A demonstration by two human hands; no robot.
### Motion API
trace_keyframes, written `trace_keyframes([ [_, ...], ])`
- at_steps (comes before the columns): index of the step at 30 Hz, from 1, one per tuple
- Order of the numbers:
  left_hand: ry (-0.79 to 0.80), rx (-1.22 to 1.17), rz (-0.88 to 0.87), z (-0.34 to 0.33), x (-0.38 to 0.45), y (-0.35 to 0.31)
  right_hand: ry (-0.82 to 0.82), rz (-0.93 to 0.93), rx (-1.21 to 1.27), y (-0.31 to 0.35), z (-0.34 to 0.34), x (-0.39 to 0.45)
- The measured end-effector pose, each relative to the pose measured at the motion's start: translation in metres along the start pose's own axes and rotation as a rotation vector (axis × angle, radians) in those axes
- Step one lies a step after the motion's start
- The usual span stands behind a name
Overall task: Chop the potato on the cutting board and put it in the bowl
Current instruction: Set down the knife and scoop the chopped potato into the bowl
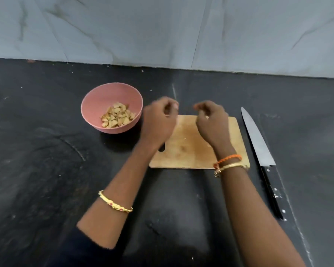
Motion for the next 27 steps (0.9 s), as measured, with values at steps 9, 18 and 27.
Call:
trace_keyframes([
  [9,0.289,0.323,-0.089,-0.058,-0.042,0.007,0.399,0.049,-0.371,-0.059,0.049,-0.051],
  [18,0.205,0.332,-0.088,-0.065,-0.05,0.009,0.497,0.1,-0.61,-0.054,0.058,-0.067],
  [27,0.249,0.34,-0.106,-0.068,-0.051,0.008,0.319,0.103,-0.547,-0.033,0.02,-0.055],
])
Point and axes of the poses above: each hand's wrist, its own x-axis towards the middle knuckle, its own z-axis out of the back of the hand, y = z × x, the point moved 2 cm from there along x, towards the middle knuckle, and after that the axes turned 15 degrees about x, right-handed, at the moved point
